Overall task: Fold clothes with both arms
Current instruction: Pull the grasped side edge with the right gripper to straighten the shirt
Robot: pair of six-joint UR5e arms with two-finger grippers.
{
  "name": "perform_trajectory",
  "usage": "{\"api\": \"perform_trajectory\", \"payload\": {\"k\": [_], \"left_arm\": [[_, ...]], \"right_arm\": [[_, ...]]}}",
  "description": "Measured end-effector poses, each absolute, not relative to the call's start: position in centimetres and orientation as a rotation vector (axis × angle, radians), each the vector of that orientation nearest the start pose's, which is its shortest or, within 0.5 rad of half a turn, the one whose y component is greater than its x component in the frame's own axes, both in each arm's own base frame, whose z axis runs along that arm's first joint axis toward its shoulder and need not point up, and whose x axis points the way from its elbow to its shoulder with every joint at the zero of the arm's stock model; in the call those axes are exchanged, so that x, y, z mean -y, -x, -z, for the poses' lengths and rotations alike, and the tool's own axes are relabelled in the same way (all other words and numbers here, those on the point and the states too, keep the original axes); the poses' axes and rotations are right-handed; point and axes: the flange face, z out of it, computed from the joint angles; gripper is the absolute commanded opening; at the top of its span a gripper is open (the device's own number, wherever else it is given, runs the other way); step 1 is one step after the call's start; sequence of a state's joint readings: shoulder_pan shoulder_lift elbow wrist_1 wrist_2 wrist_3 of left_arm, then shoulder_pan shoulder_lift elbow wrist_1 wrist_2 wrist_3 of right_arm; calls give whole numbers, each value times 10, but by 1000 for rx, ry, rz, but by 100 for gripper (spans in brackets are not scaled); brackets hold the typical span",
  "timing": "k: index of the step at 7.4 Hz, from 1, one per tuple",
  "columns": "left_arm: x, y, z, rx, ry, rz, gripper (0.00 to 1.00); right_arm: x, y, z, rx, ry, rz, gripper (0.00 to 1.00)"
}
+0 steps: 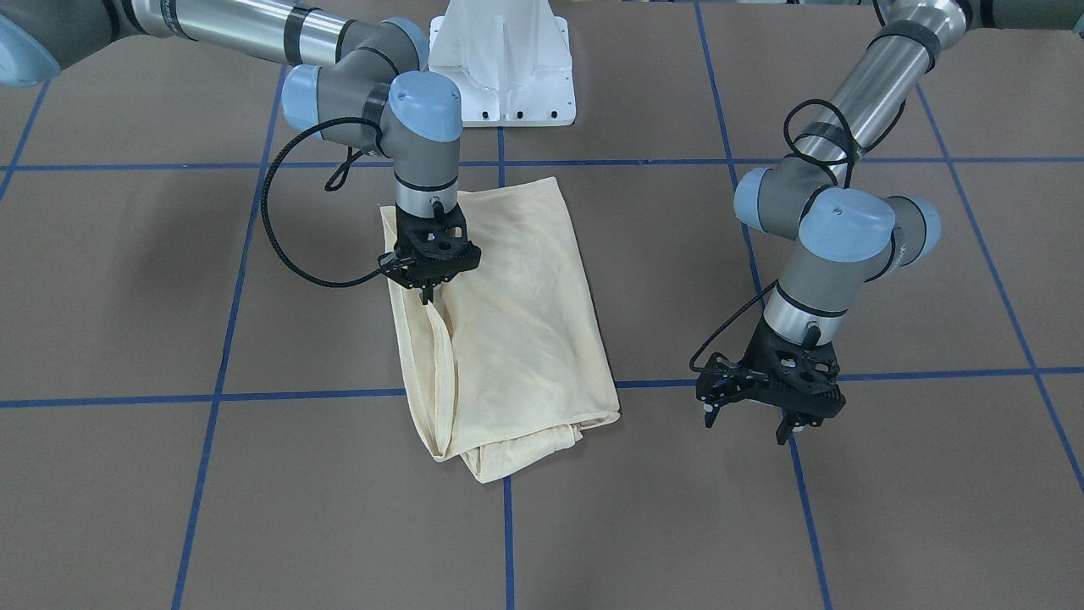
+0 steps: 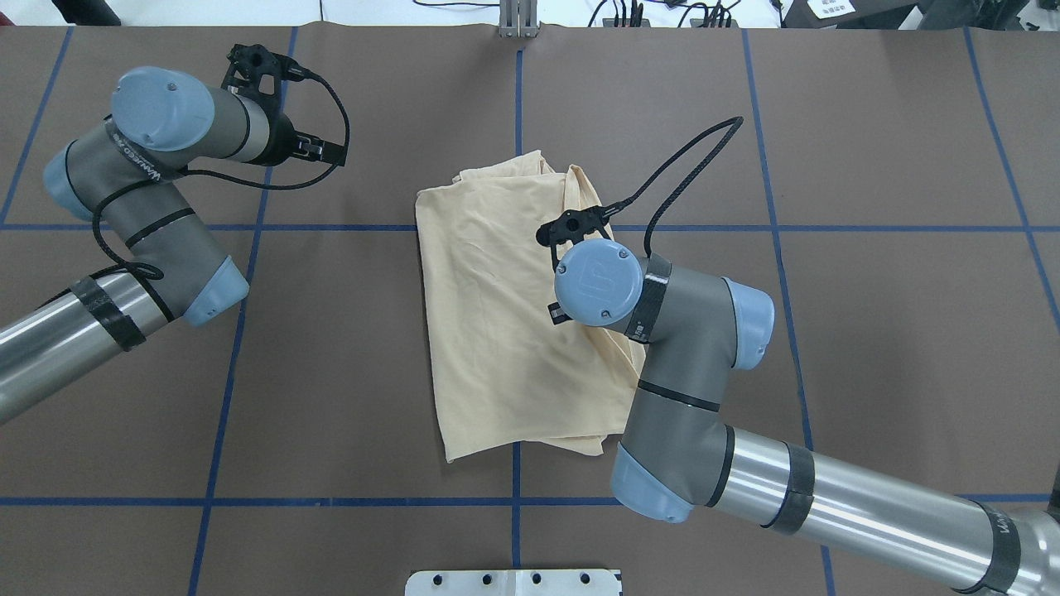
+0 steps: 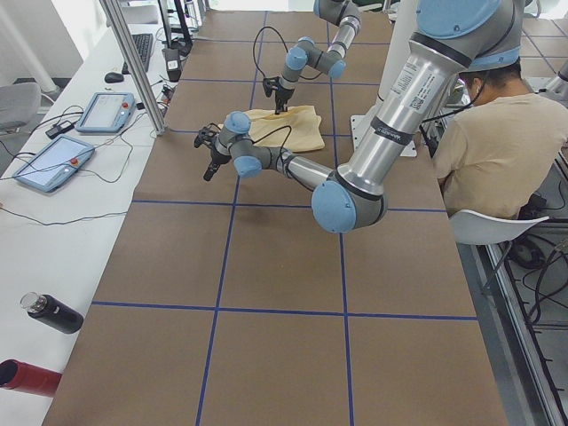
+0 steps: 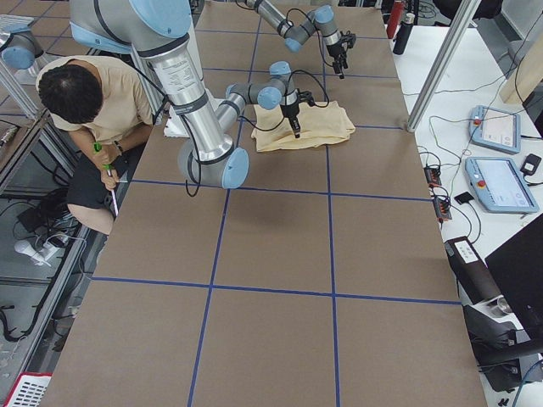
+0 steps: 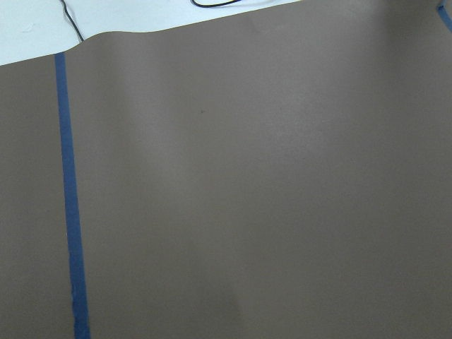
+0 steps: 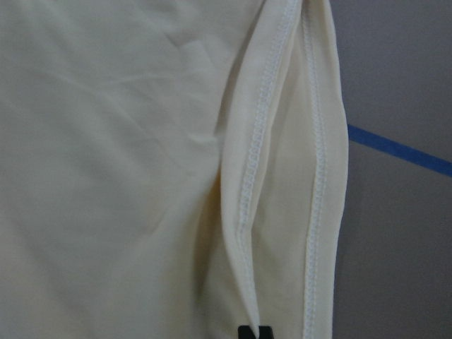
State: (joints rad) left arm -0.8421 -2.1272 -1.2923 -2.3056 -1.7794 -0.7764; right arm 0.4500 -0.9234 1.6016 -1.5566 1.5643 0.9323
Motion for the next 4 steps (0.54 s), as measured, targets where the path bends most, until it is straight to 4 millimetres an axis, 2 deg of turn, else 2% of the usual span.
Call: {"api": "perform_trajectory", "payload": {"k": [1,2,4], "left_arm": [[625,-407,-383,-829,-605,-61,100],[625,-407,-383,-829,-605,-61,100],[623,-408,-380,-836,-605,-60,100]], "right_arm": [[425,563,-280,586,-363,172,60],[423,550,-293,587,-363,163,100],[424,536,-305,588,-361,129,100]]}}
